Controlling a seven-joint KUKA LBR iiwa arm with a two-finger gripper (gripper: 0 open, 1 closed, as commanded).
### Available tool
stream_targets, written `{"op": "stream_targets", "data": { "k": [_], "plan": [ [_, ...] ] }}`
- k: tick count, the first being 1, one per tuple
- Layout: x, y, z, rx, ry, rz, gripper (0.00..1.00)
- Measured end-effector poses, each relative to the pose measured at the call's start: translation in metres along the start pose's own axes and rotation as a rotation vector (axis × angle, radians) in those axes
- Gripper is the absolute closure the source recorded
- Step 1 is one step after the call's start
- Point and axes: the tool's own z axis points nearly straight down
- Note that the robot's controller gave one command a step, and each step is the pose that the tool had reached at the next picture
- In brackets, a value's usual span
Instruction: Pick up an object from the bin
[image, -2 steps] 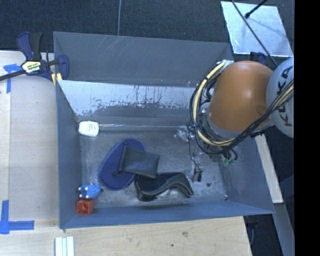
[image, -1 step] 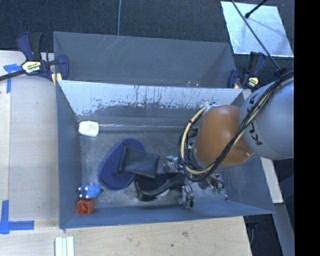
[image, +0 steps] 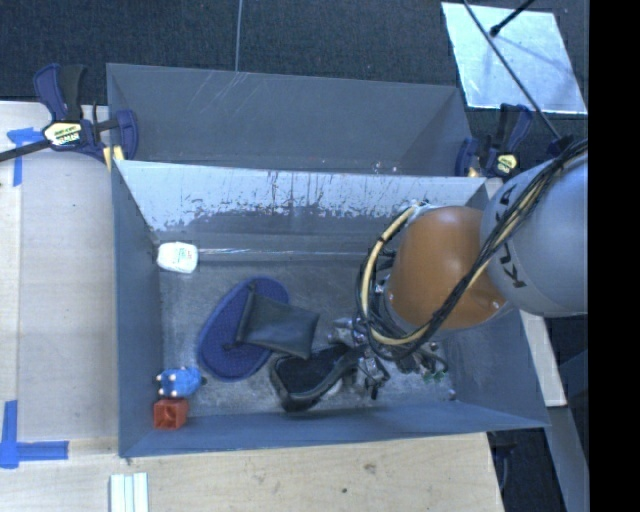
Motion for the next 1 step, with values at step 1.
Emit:
{"op": "stream_targets", "data": {
  "k": [1],
  "plan": [
    [-0.0227, -0.0146, -0.13, 0.004, -0.002, -0.013, 1.0]
  ]
}}
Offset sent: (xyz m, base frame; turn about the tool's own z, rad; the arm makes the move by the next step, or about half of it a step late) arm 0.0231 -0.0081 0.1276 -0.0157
